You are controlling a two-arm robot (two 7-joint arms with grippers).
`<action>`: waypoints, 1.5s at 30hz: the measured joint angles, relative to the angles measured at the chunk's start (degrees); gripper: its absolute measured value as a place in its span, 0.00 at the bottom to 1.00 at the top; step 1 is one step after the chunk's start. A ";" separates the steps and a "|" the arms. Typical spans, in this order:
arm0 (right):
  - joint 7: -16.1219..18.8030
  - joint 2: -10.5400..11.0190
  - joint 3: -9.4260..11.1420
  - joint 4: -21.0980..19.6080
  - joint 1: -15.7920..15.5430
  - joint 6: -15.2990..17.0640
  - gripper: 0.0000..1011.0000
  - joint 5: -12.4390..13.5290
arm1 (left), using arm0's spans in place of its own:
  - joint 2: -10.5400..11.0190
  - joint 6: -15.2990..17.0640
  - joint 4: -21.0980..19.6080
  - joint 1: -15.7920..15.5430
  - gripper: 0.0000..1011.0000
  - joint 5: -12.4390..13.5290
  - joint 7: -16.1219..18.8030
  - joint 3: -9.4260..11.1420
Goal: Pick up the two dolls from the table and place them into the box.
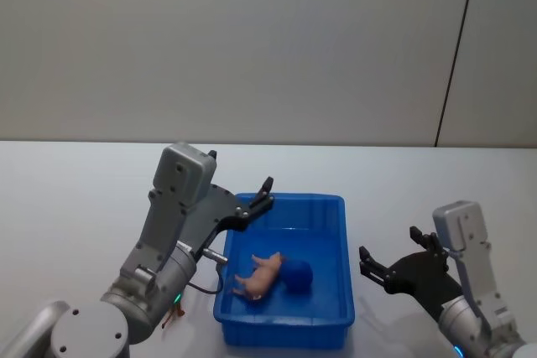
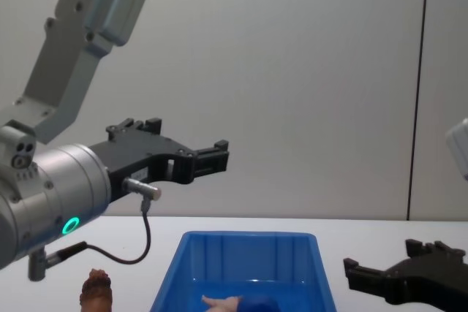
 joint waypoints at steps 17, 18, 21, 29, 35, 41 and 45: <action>-2.12 0.91 0.59 -1.55 -1.51 0.61 0.99 0.57 | 1.67 4.81 -1.82 2.73 0.99 -7.77 5.19 -2.05; -2.17 0.93 0.60 -1.58 -1.53 0.62 0.99 0.58 | 1.83 5.37 -1.92 3.05 0.99 -8.82 5.85 -2.26; -2.30 1.00 0.64 -1.69 -1.63 0.66 0.99 0.62 | 2.15 6.41 -2.01 3.67 0.99 -10.58 6.95 -2.70; -2.54 1.11 0.70 -1.87 -1.81 0.72 0.99 0.68 | 2.75 8.81 -1.40 4.76 0.99 -15.22 9.00 -3.83; -2.63 1.14 0.74 -1.92 -1.86 0.75 0.99 0.71 | 2.94 10.65 0.01 5.04 0.99 -18.20 9.85 -4.65; -2.68 1.17 0.77 -1.95 -1.90 0.78 0.99 0.73 | 2.93 12.75 1.65 4.82 0.99 -20.40 10.21 -5.36; -2.70 1.20 0.77 -1.98 -1.92 0.78 0.99 0.73 | 2.73 14.86 2.88 4.27 0.99 -21.89 10.30 -5.85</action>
